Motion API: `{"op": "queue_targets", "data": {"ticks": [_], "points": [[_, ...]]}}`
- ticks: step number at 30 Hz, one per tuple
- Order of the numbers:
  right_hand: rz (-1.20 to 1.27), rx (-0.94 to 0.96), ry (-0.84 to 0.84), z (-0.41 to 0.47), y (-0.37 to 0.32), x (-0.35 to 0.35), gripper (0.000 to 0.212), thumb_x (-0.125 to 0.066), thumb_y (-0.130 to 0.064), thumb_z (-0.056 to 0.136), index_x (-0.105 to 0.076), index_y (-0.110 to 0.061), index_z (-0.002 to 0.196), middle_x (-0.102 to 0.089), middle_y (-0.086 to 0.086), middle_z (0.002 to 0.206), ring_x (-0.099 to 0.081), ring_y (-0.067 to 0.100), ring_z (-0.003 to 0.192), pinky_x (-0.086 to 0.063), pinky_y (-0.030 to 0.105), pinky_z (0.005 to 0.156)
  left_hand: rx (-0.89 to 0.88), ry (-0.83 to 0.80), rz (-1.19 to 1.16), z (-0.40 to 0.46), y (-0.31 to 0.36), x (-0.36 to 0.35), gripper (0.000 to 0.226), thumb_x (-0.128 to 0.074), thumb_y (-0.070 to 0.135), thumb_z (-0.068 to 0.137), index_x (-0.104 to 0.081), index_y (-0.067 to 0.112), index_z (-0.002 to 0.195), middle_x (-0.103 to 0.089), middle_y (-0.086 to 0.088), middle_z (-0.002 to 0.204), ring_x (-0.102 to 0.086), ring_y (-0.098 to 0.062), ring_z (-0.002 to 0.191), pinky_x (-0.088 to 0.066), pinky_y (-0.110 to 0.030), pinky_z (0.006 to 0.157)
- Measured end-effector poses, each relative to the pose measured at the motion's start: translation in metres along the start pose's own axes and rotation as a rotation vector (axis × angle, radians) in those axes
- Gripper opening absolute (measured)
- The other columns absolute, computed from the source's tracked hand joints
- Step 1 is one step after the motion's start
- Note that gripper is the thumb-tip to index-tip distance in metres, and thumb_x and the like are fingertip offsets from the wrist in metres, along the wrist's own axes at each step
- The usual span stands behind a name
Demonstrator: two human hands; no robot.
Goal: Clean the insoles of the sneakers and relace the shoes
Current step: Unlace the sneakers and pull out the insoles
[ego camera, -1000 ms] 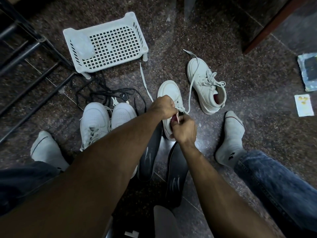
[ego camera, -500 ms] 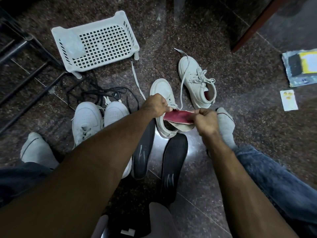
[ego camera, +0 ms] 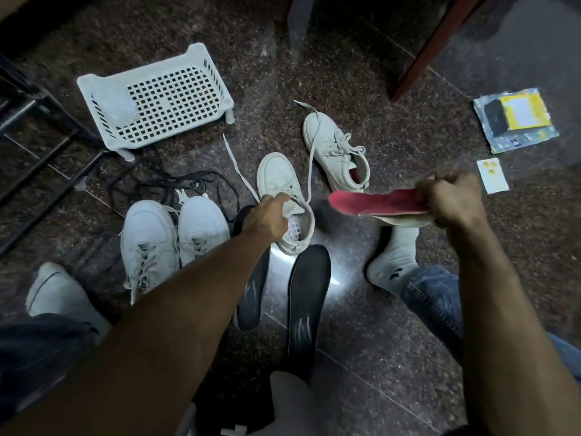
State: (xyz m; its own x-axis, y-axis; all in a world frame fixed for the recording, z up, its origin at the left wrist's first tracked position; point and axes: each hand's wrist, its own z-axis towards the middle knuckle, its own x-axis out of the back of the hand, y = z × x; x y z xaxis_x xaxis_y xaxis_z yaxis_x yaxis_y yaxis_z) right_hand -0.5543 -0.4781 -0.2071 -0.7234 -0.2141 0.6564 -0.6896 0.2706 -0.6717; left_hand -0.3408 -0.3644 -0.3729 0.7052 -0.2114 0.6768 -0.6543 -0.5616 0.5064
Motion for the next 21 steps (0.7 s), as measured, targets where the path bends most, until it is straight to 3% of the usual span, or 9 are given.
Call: {"op": "queue_targets", "data": {"ticks": [5, 8, 12, 17, 19, 21], "points": [[0.003, -0.02, -0.112, 0.001, 0.032, -0.008, 0.021, -0.055, 0.004, 0.077, -0.058, -0.01, 0.062, -0.049, 0.007, 0.053, -0.04, 0.006, 0.034, -0.029, 0.015, 0.034, 0.003, 0.071, 0.01, -0.017, 0.003, -0.009, 0.06, -0.054, 0.012, 0.089, -0.032, 0.03, 0.141, -0.056, -0.016, 0.125, -0.057, -0.041, 0.109, -0.046, -0.045, 0.088], [0.056, -0.068, -0.197, 0.002, 0.063, -0.032, 0.019, -0.058, 0.005, 0.082, -0.06, -0.012, 0.073, -0.056, 0.007, 0.063, -0.051, 0.018, 0.054, -0.04, 0.022, 0.045, 0.046, 0.147, -0.013, -0.017, 0.004, -0.004, 0.059, -0.05, 0.004, 0.087, -0.04, 0.03, 0.138, -0.061, -0.016, 0.122, -0.059, -0.04, 0.106, -0.048, -0.042, 0.085], [0.068, -0.206, -0.242, -0.004, 0.101, -0.067, 0.017, -0.055, 0.008, 0.087, -0.056, -0.009, 0.09, -0.06, 0.012, 0.079, -0.054, 0.023, 0.06, -0.046, 0.023, 0.039, 0.128, 0.277, -0.129, -0.003, 0.001, 0.01, 0.058, -0.05, 0.002, 0.084, -0.051, 0.031, 0.134, -0.064, -0.019, 0.117, -0.06, -0.04, 0.105, -0.049, -0.039, 0.086], [0.143, -0.371, -0.211, 0.0, 0.132, -0.098, 0.029, -0.051, 0.01, 0.085, -0.057, -0.019, 0.083, -0.061, 0.015, 0.093, -0.058, 0.029, 0.077, -0.054, 0.046, 0.064, 0.138, 0.363, -0.188, 0.022, -0.001, 0.043, 0.05, -0.05, 0.002, 0.083, -0.059, 0.028, 0.125, -0.066, -0.015, 0.116, -0.06, -0.039, 0.104, -0.049, -0.039, 0.086], [0.069, -0.359, -0.224, 0.007, 0.136, -0.104, 0.025, -0.057, 0.003, 0.085, -0.064, -0.01, 0.105, -0.063, 0.014, 0.097, -0.061, 0.029, 0.082, -0.055, 0.046, 0.075, 0.134, 0.358, -0.216, 0.031, -0.004, 0.054, 0.052, -0.049, 0.001, 0.08, -0.06, 0.027, 0.123, -0.067, -0.016, 0.112, -0.061, -0.039, 0.099, -0.052, -0.042, 0.086], [-0.024, -0.344, -0.267, 0.013, 0.136, -0.108, 0.042, -0.059, -0.004, 0.088, -0.056, -0.006, 0.129, -0.061, 0.014, 0.114, -0.062, 0.029, 0.101, -0.051, 0.038, 0.091, 0.135, 0.314, -0.245, 0.039, -0.01, 0.057, 0.054, -0.049, 0.0, 0.078, -0.059, 0.027, 0.124, -0.066, -0.015, 0.116, -0.061, -0.038, 0.103, -0.052, -0.045, 0.09]]}}
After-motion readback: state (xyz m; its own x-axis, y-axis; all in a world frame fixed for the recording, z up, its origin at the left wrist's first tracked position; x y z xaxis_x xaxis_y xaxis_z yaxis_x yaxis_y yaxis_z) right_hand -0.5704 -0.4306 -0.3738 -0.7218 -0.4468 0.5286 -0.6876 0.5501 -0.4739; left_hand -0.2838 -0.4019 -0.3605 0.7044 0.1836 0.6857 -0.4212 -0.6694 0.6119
